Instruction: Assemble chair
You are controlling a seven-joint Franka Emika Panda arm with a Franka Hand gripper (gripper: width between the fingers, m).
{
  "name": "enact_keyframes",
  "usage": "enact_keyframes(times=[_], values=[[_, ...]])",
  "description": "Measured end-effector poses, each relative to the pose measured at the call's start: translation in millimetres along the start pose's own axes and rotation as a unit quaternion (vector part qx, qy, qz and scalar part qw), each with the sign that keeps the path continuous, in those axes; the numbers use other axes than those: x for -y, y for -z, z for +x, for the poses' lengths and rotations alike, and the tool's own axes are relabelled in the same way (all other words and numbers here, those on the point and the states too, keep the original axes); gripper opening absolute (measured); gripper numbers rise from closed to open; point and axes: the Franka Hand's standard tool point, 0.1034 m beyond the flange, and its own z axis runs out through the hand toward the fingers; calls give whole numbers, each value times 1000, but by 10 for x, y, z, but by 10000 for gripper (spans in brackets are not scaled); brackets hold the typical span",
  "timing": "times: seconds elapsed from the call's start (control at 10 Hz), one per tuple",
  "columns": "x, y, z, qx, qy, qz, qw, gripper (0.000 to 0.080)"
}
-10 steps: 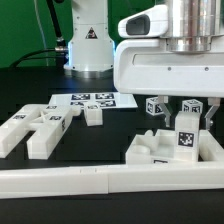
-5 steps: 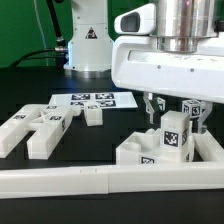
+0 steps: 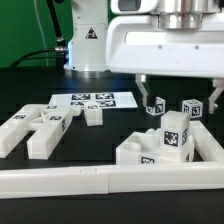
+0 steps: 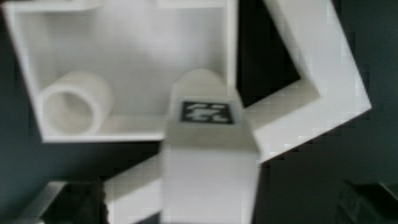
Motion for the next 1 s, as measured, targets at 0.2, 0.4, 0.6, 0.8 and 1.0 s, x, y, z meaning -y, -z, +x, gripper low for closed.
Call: enact_keyframes(times=[0.2,0.4,0.6,0.8,1.0], values=[[-25,15,-24,2,1,-1,1000,649],[-26,7,-25,2,2,-1,1000,649],[-34,6,-21,-2,11,1,1000,649],[-295,53,-141,-15,88,10,996,649],[-600,55,-171,-18,115,16,993,649]])
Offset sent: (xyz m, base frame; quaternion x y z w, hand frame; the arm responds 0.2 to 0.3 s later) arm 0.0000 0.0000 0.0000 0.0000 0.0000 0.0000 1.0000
